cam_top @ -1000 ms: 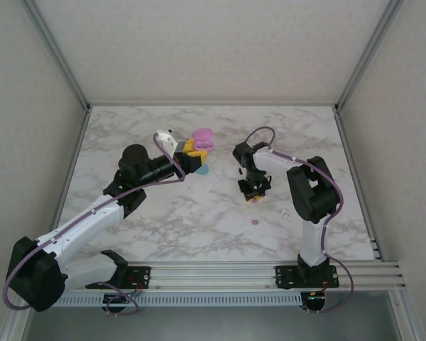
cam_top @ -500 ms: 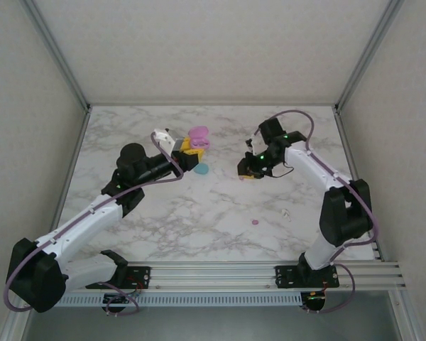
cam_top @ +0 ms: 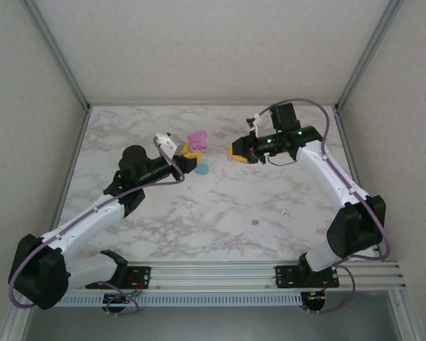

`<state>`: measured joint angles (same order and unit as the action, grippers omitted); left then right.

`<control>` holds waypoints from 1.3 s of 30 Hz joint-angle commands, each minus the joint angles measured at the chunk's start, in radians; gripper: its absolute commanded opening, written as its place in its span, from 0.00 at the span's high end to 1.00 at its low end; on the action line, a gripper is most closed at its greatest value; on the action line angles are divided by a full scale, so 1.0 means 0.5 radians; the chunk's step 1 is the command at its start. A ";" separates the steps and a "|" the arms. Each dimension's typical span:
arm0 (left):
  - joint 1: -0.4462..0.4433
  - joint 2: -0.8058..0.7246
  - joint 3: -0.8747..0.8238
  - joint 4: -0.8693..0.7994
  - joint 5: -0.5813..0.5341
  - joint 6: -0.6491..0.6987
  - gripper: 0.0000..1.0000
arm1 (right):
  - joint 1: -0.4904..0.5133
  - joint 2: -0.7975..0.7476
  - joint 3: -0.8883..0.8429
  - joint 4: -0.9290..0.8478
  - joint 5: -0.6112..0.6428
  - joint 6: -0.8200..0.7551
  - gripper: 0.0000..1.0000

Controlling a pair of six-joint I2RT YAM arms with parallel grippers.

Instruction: Insert wireless bluetooth earbuds into charging case

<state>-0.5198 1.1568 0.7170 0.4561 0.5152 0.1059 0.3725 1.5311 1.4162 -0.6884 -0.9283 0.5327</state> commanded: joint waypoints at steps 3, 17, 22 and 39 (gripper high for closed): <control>-0.010 0.050 -0.032 0.237 0.142 0.088 0.75 | 0.058 -0.122 0.122 0.021 0.059 0.003 0.81; -0.092 0.223 0.144 0.270 0.336 0.022 0.75 | 0.184 -0.113 0.259 0.200 0.129 -0.006 0.80; -0.099 0.233 0.173 0.282 0.362 -0.030 0.75 | 0.210 -0.078 0.261 0.196 0.129 -0.026 0.80; -0.122 0.184 0.214 0.303 0.389 -0.138 0.75 | 0.230 -0.066 0.230 0.200 0.255 -0.070 0.80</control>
<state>-0.5690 1.2720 0.7856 0.5644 0.6865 0.0605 0.4767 1.4876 1.5211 -0.6018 -0.8146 0.5194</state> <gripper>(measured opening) 0.346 0.203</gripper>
